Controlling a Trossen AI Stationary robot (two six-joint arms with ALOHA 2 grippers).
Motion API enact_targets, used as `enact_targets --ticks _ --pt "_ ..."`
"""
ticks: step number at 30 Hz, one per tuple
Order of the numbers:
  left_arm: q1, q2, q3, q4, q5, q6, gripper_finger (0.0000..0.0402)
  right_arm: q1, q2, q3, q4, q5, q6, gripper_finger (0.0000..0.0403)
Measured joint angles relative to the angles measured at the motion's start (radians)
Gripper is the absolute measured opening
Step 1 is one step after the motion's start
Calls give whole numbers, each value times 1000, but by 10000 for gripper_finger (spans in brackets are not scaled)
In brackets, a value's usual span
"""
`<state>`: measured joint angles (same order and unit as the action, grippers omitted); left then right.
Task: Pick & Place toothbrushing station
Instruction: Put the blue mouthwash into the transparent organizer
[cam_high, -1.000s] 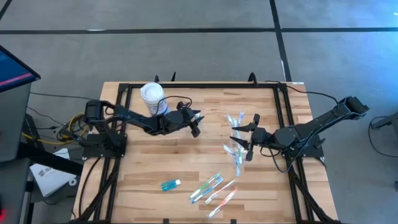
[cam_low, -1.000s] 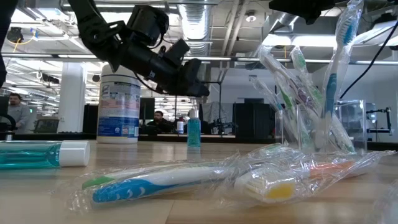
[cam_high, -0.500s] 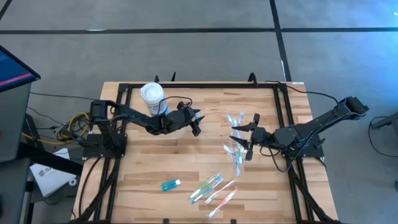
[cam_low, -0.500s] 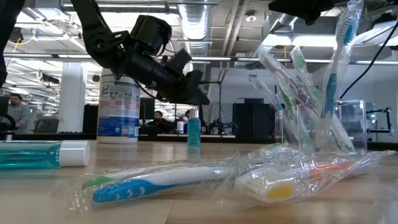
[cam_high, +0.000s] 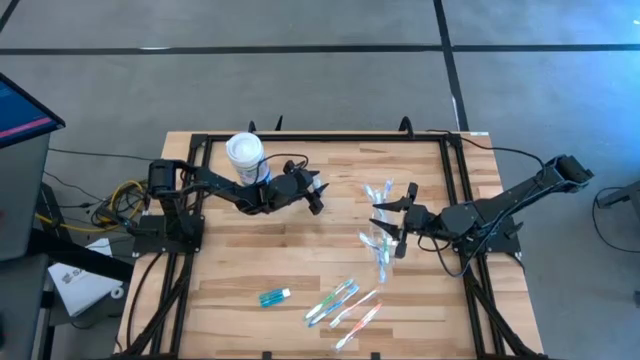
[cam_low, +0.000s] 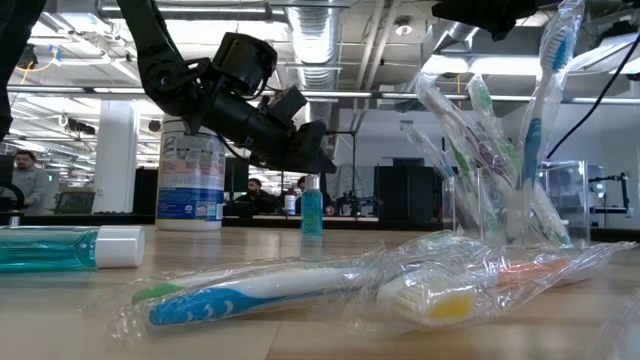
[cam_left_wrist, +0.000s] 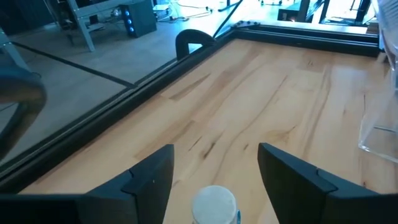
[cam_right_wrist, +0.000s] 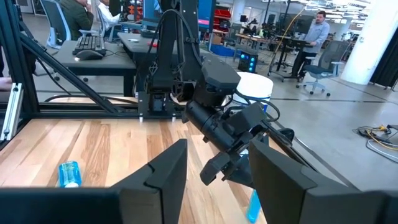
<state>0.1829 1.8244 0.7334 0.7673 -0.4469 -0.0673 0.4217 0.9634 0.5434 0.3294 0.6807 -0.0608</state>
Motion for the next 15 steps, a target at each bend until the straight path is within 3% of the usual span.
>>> enact_targets --ticks 15 --pt "-2 38 0 8 11 -27 214 -2 0 0 0 0 -1 159"
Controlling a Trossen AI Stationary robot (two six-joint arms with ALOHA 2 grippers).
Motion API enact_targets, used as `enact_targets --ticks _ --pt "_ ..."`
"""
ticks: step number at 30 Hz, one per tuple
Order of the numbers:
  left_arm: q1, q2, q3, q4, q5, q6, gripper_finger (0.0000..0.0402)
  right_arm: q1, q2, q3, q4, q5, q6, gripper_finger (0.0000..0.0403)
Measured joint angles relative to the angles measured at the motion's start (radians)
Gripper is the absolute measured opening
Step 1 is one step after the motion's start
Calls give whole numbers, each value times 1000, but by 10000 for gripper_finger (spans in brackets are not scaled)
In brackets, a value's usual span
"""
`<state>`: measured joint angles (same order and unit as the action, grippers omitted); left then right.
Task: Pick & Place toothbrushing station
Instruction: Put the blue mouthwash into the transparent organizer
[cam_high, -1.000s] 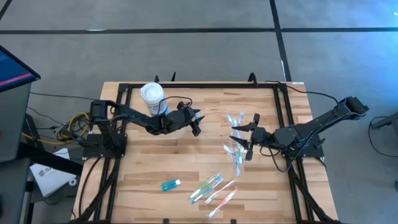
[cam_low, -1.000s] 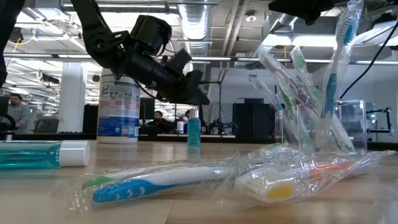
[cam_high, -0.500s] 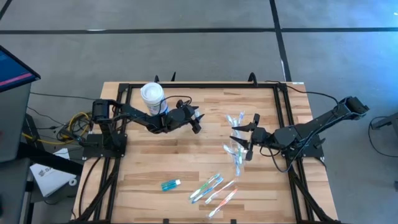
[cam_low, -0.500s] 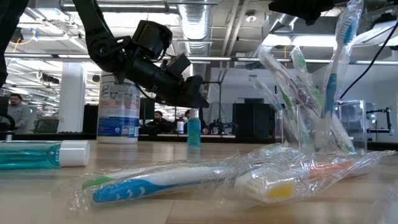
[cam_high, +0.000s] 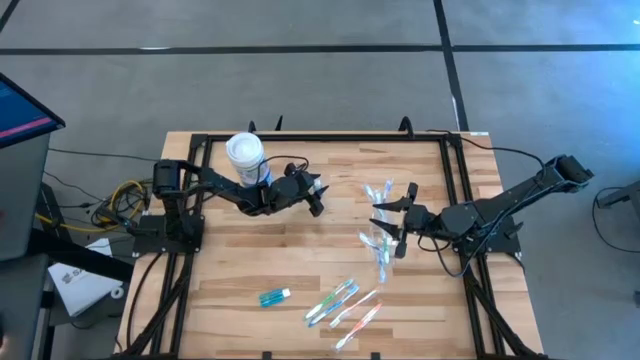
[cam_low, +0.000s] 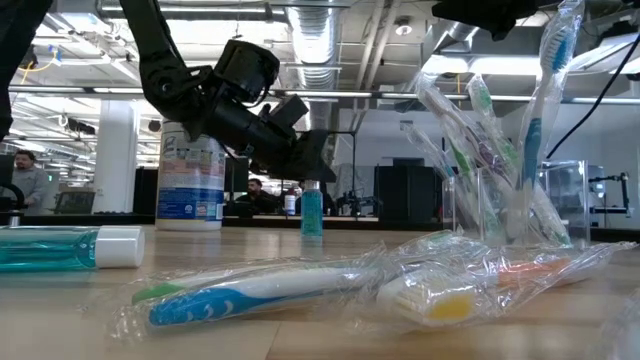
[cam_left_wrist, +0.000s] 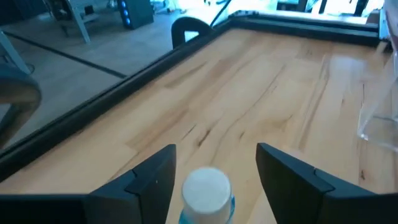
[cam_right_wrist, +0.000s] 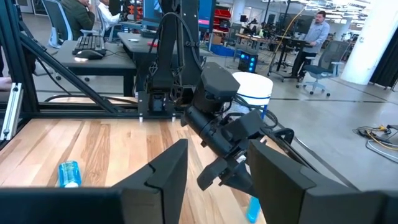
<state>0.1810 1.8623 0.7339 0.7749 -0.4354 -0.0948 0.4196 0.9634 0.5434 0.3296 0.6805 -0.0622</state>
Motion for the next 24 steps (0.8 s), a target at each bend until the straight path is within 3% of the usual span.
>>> enact_targets --ticks 24 --pt "0 12 -3 8 3 0 189 -4 0 0 -1 0 2 151"
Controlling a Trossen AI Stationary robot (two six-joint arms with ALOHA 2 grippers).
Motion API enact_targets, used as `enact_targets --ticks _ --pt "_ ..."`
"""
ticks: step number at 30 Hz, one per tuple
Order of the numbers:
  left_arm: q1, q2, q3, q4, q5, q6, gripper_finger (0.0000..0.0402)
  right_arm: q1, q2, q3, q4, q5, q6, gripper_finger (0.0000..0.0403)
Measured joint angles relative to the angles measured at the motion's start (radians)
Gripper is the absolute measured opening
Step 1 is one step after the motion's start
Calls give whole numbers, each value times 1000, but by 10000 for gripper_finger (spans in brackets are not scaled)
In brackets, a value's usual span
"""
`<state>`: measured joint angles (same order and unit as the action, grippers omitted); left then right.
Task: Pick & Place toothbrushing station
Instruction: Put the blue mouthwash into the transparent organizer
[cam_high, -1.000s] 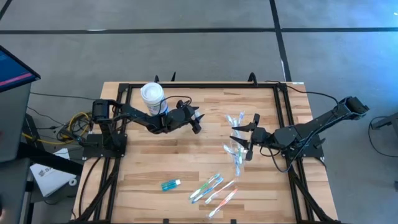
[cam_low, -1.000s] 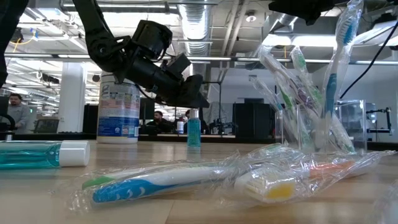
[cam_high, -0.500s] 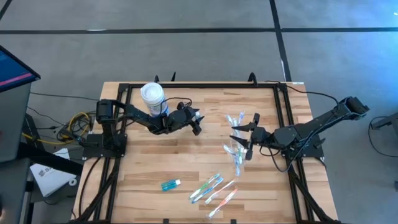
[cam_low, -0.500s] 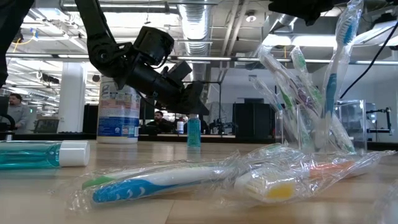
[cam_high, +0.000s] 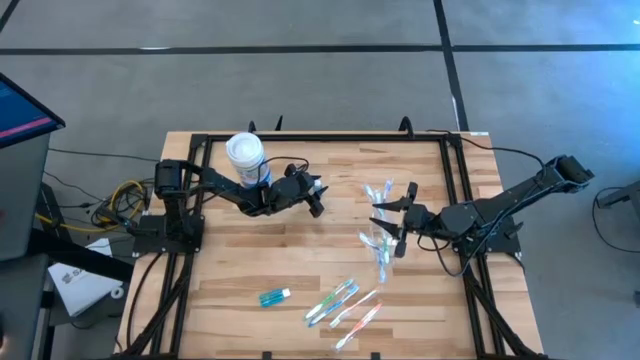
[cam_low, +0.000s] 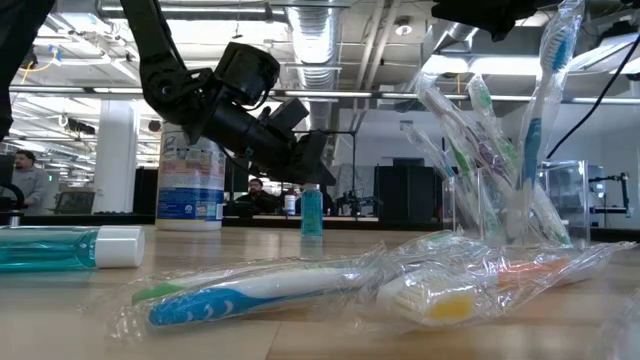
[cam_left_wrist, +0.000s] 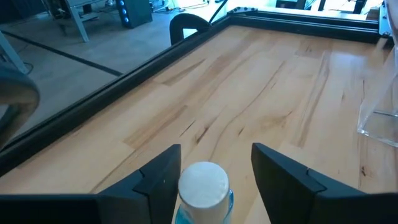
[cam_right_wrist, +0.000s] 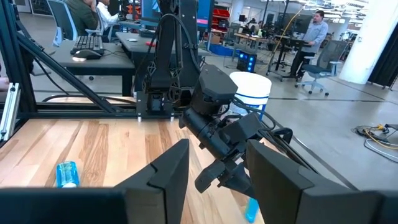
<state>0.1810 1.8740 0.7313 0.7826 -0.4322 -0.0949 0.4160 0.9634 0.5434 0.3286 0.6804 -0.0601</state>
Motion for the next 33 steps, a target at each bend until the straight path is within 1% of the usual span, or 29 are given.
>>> enact_targets --ticks 5,10,13,17,29,33 --pt "7 0 -21 0 3 -31 193 0 0 0 0 0 0 151" --pt "10 -1 -37 1 4 -52 210 0 0 0 -1 0 0 154" --pt "10 -1 -38 0 38 -53 220 0 0 0 -2 0 0 153" --pt "10 -1 -38 1 40 -53 229 0 0 0 -3 0 0 150" --pt "10 5 -38 -3 41 -53 232 0 0 0 -3 0 0 153" --pt "8 20 -40 -2 63 -55 232 0 0 0 -3 0 0 150"
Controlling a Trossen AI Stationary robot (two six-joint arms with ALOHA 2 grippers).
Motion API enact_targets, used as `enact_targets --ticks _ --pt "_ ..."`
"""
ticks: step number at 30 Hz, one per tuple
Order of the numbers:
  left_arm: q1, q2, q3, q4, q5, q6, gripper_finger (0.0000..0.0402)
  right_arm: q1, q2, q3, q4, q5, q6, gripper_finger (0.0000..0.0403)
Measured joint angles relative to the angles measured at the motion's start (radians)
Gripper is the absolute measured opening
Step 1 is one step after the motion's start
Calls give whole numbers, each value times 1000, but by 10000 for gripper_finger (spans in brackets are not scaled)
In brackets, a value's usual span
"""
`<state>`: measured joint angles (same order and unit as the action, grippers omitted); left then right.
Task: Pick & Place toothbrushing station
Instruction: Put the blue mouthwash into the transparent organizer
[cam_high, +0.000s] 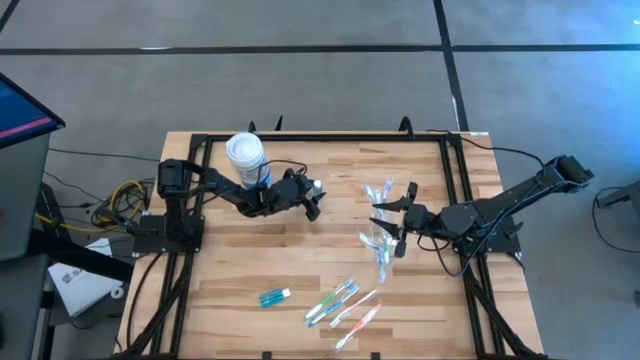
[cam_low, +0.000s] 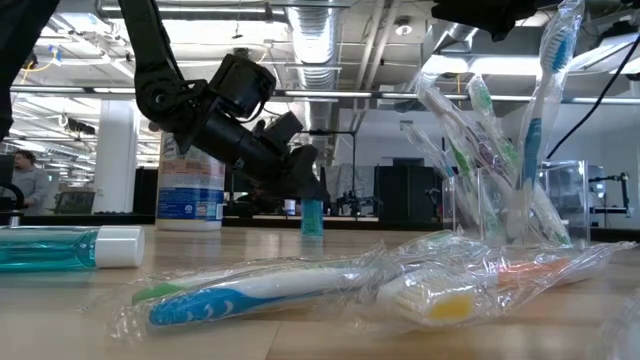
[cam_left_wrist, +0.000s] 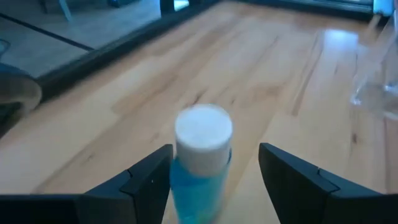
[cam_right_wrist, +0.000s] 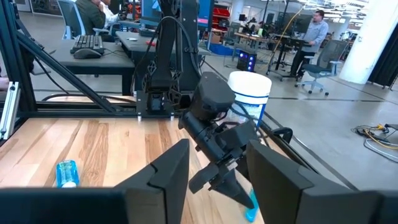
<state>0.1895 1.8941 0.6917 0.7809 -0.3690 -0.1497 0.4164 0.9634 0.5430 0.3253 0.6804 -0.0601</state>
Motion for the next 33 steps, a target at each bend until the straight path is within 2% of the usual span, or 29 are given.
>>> enact_targets --ticks 14,22,33 --pt "0 136 2 87 1 -20 232 0 0 0 -3 0 0 153" --pt "10 149 2 113 1 -6 230 0 0 0 -3 0 0 148" --pt "15 149 2 128 14 45 169 0 0 0 -3 0 0 147"
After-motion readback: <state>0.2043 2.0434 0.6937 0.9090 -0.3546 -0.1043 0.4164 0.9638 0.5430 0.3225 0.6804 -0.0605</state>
